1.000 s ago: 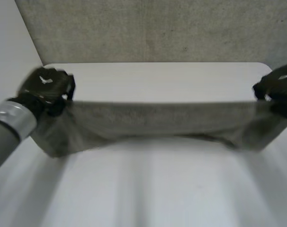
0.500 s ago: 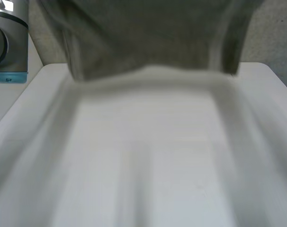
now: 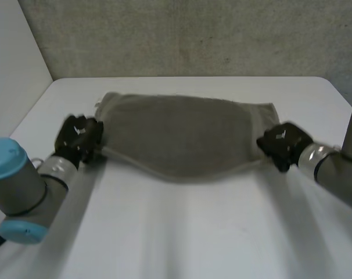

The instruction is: Fold the towel.

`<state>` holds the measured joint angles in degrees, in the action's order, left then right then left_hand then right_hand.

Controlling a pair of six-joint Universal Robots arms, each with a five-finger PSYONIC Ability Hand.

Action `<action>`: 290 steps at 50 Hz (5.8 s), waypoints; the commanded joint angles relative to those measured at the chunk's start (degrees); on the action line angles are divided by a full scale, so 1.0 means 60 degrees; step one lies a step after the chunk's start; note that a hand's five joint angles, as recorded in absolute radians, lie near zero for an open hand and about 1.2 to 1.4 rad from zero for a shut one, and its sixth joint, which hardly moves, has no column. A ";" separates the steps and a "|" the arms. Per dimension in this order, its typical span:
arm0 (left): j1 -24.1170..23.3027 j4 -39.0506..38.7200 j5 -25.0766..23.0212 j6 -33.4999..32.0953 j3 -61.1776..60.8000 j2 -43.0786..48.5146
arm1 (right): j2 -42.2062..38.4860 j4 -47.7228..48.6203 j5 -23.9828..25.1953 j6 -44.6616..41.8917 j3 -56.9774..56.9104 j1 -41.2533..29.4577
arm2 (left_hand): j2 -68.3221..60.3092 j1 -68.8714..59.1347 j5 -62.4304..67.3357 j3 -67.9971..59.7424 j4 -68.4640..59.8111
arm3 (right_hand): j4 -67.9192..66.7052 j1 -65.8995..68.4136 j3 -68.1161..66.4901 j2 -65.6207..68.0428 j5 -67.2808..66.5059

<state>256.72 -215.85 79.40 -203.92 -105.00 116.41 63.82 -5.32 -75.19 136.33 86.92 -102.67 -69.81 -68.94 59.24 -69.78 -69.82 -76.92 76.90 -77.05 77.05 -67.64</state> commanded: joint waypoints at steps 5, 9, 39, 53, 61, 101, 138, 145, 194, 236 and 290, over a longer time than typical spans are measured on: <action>0.0234 0.0028 -0.0093 -0.1080 -0.0327 0.0243 | 0.0745 0.1003 -0.0051 -0.0017 0.1568 0.0295 | -0.1699 -0.1843 0.1793 -0.1703 -0.1697 | -0.0513 0.0517 -0.0492 0.0492 -0.0394; 0.0352 -0.0001 -0.0035 -0.1198 -0.0327 0.0272 | 0.1066 0.1485 -0.0037 0.0275 0.1846 0.0705 | 0.2091 0.1946 -0.1996 0.2086 0.2092 | -0.0513 0.0517 -0.0492 0.0492 -0.0394; 0.0733 0.0057 -0.0064 -0.1140 -0.0459 0.0243 | 0.1243 0.2205 -0.0066 0.0730 0.2037 0.1599 | 0.7269 0.7124 -0.7174 0.7264 0.7270 | -0.0513 0.0517 -0.0492 0.0492 -0.0394; 0.0718 0.0555 -0.0503 -0.0818 -0.0649 -0.0036 | 0.1199 0.2234 -0.0007 0.0730 0.2140 0.1526 | 0.9007 0.8863 -0.8913 0.9002 0.9008 | -0.0513 0.0517 -0.0492 0.0492 -0.0394; 0.0718 0.0746 -0.1323 0.0016 -0.0386 0.0125 | 0.1111 0.2249 0.0007 0.0730 0.2154 0.1526 | 0.9147 0.9003 -0.9053 0.9143 0.9149 | -0.0513 0.0517 -0.0492 0.0492 -0.0394; 0.0601 0.0658 -0.1353 0.0310 0.1240 0.1751 | 0.0832 0.2366 0.0008 0.0716 0.2184 0.1511 | 0.6374 0.6230 -0.6280 0.6370 0.6376 | -0.0513 0.0517 -0.0492 0.0492 -0.0394; 0.0265 0.0453 -0.1397 0.1804 0.1006 0.1502 | 0.0789 0.2366 -0.0007 0.0657 0.2184 0.1511 | 0.5837 0.5693 -0.5743 0.5833 0.5839 | -0.0513 0.0517 -0.0492 0.0492 -0.0394; 0.0220 0.0453 -0.1382 0.1761 0.0962 0.1502 | 0.0774 0.2366 0.0007 0.0642 0.2184 0.1511 | 0.5783 0.5639 -0.5689 0.5778 0.5785 | -0.0513 0.0517 -0.0492 0.0492 -0.0394; 0.0220 -0.0880 -0.1382 0.0428 0.0010 0.1180 | 0.0774 0.2366 -0.0007 0.0584 0.2242 0.1511 | 0.7016 0.6872 -0.6922 0.7011 0.7018 | -0.0513 0.0517 -0.0492 0.0492 -0.0394; 0.0235 -0.0763 -0.1353 0.0384 -0.0371 0.1136 | 0.0789 0.2351 -0.0051 0.0584 0.2257 0.1511 | 0.6624 0.6480 -0.6530 0.6620 0.6626 | -0.0513 0.0517 -0.0492 0.0492 -0.0394; 0.0308 -0.0837 -0.1308 0.0705 -0.0532 -0.0254 | 0.0789 0.2366 -0.0066 0.0540 0.2272 0.1511 | -0.1317 -0.1461 0.1411 -0.1322 -0.1316 | -0.0513 0.0517 -0.0492 0.0492 -0.0394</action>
<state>258.14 -220.96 71.91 -200.46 -107.61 117.26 68.55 8.84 -75.59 139.66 100.55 -93.60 -27.70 -27.70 13.44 -27.75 -27.74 -76.91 76.83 -77.05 77.05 -67.64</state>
